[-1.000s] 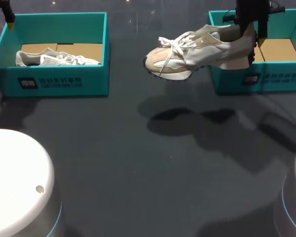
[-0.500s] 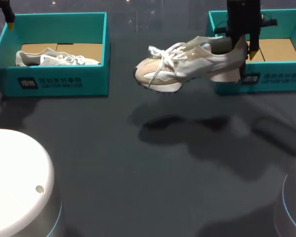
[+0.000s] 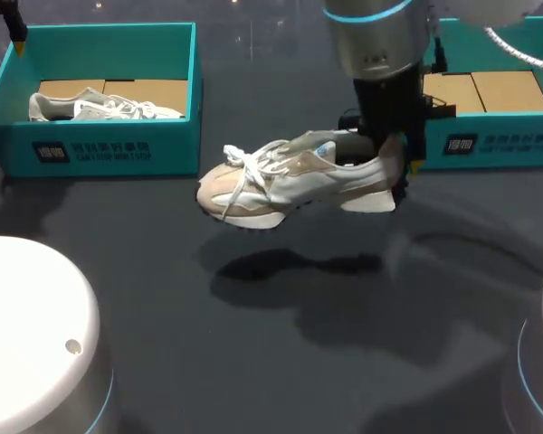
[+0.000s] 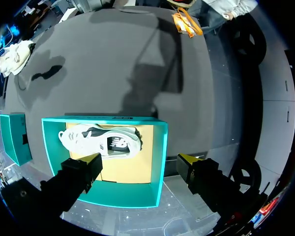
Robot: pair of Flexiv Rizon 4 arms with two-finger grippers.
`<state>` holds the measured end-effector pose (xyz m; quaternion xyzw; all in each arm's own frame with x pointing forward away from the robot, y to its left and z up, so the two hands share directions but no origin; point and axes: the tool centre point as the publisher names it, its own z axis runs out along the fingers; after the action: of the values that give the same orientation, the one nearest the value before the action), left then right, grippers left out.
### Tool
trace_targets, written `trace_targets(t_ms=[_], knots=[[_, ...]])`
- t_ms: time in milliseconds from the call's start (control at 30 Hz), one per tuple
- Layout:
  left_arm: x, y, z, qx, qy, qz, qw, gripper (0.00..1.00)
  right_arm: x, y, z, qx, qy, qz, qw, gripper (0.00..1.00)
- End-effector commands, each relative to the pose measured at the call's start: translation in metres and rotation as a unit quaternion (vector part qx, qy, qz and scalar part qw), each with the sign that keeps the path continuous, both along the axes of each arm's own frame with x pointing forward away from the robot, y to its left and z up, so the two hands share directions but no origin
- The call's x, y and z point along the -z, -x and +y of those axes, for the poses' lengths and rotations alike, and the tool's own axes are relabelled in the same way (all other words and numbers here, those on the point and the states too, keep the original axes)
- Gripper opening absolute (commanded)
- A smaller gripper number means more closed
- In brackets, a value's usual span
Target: Take the shoe out of the shoebox, open the shoe tongue, remove and reinsert the insole, then place the shoe into the shoebox
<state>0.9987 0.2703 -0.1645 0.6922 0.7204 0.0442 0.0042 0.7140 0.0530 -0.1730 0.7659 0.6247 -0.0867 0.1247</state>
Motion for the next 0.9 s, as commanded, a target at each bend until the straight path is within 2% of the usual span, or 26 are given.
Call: trace_targets(t_ms=[33,467,900], knots=[[-0.001,0.0,0.001,0.001,-0.001,0.0,1.0,1.0,0.015,-0.002,0.014,0.001,0.0,0.005,1.0,0.0],[-0.001,0.0,0.001,0.001,-0.001,0.0,1.0,1.0,0.015,-0.002,0.014,0.001,0.0,0.005,1.0,0.0],[-0.001,0.0,0.001,0.001,-0.001,0.0,1.0,1.0,0.077,0.025,-0.022,-0.006,-0.023,0.018,1.0,0.0]])
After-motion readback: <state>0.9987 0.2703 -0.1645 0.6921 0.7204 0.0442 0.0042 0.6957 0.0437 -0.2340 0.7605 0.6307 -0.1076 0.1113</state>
